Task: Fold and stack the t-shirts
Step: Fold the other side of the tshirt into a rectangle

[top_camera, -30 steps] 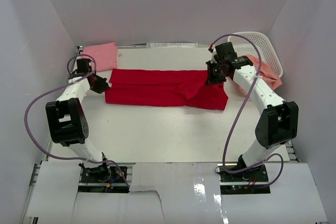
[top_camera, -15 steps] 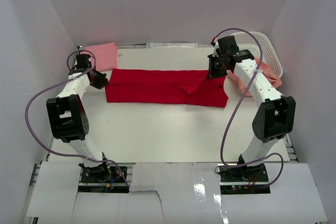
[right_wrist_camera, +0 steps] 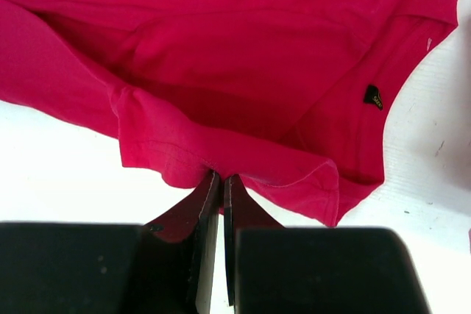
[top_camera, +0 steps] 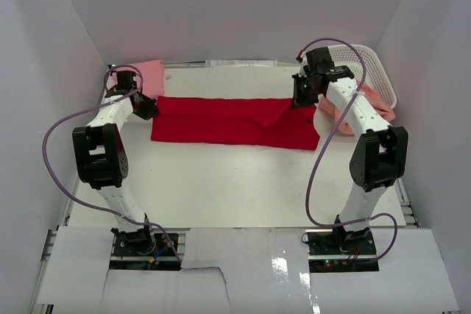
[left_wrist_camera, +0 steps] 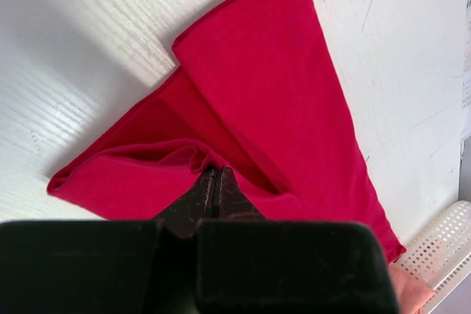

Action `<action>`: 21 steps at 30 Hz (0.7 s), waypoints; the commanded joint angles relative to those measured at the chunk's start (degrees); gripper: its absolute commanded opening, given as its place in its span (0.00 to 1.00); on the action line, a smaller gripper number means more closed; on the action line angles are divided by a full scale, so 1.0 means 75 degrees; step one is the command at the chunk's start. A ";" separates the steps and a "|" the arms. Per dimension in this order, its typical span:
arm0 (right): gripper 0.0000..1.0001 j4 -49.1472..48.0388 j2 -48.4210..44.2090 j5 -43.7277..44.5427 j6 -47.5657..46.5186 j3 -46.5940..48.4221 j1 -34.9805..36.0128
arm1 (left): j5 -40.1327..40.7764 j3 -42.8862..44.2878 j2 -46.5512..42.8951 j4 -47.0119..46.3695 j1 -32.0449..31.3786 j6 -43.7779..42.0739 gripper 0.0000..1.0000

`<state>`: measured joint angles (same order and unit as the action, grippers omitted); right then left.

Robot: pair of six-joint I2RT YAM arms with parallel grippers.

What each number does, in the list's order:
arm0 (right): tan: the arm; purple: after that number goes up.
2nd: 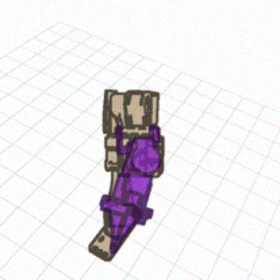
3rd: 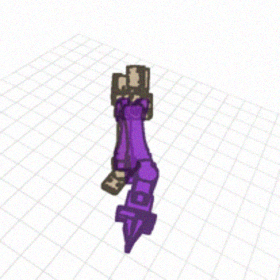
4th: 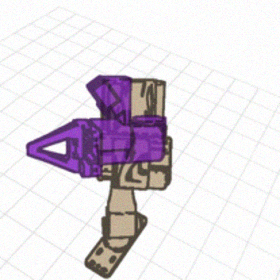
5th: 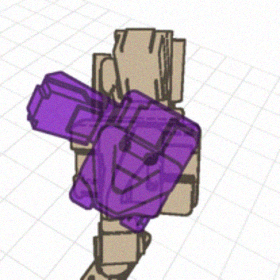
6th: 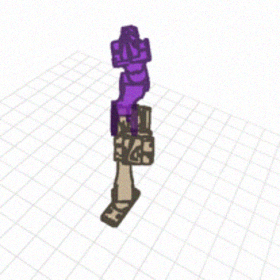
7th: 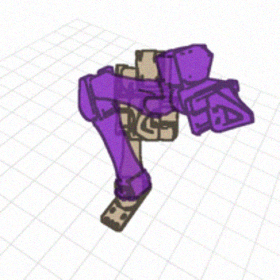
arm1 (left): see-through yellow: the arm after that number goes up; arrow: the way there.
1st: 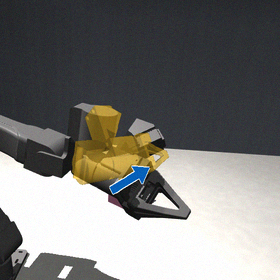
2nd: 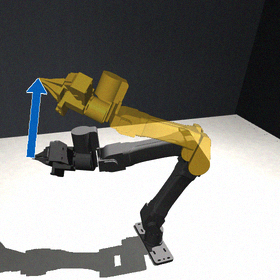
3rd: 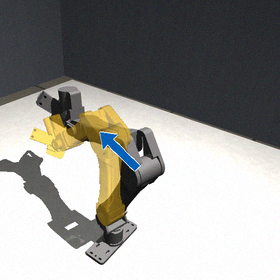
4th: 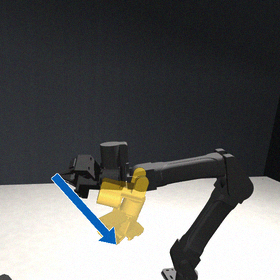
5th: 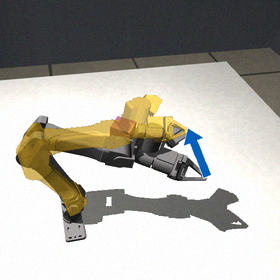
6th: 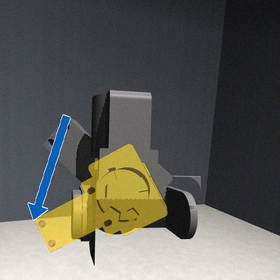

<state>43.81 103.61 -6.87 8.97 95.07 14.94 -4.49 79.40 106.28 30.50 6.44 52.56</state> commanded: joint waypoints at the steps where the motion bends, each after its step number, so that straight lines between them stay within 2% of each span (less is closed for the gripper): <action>1: 0.08 0.0006 0.0246 -0.0103 -0.0106 0.0437 -0.0082 | 0.0130 0.0347 0.0114 0.0058 -0.0050 -0.0035 0.00; 21: 0.08 0.0018 0.1477 -0.0408 -0.0188 0.1480 -0.0375 | 0.0236 0.0957 0.0888 0.0269 -0.0061 -0.0082 0.00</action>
<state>44.01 113.58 -9.21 8.49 103.55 12.75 -3.42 84.58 112.64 32.47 6.09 52.31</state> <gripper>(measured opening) 0.086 0.023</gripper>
